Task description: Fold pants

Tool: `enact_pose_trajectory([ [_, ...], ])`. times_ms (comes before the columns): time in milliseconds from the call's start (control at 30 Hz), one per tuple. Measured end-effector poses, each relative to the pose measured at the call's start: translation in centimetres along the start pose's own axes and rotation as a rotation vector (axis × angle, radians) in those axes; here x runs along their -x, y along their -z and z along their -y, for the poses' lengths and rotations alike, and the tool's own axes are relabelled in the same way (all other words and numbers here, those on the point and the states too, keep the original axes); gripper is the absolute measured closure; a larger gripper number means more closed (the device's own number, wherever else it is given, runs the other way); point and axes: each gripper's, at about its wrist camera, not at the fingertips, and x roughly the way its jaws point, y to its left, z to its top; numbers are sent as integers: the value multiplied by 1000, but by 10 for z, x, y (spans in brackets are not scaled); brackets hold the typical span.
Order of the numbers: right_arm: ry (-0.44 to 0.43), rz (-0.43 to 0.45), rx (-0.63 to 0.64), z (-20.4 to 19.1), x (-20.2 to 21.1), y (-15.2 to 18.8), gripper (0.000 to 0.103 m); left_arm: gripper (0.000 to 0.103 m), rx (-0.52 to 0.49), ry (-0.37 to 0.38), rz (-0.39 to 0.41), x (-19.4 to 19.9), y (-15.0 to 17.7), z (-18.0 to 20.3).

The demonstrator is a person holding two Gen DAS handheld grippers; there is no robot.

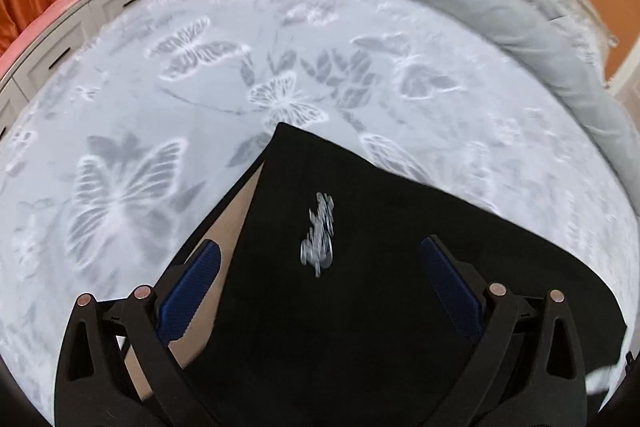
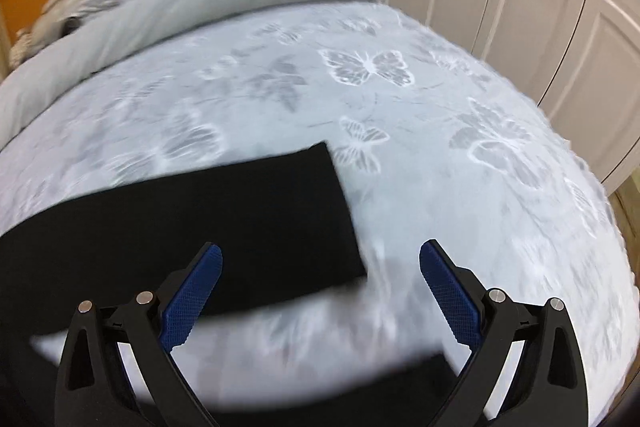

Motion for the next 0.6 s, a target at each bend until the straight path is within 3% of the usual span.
enact_pose_trajectory([
  [100, -7, -22, 1, -3, -37, -26, 6, 5, -24, -44, -47, -37, -11, 7],
  [200, 14, -71, 13, -9, -72, -39, 6, 5, -70, -88, 20, -44, -14, 17],
  [267, 6, -49, 13, -14, -81, -41, 8, 7, -83, -85, 24, -46, -18, 21],
  [300, -17, -26, 14, -17, -80, -41, 23, 12, -84, -83, 28, -45, -20, 22],
  [333, -52, -16, 19, -20, -79, -41, 53, 29, -90, -66, 29, -42, -21, 22],
  [367, -72, -15, 22, -24, -76, -41, 62, 50, -97, -45, 29, -40, -24, 22],
  [400, -92, -11, 25, -25, -73, -42, 94, 61, -99, -16, 23, -37, -25, 22],
  [433, -123, -11, 24, -27, -68, -42, 93, 76, -90, 22, 14, -32, -26, 22],
  [467, -103, 24, 44, -31, -56, -43, 93, 83, -83, 36, 16, -26, -24, 22],
  [600, -132, 128, 67, -32, -2, -45, 93, 87, -88, 94, 86, 19, -19, 21],
])
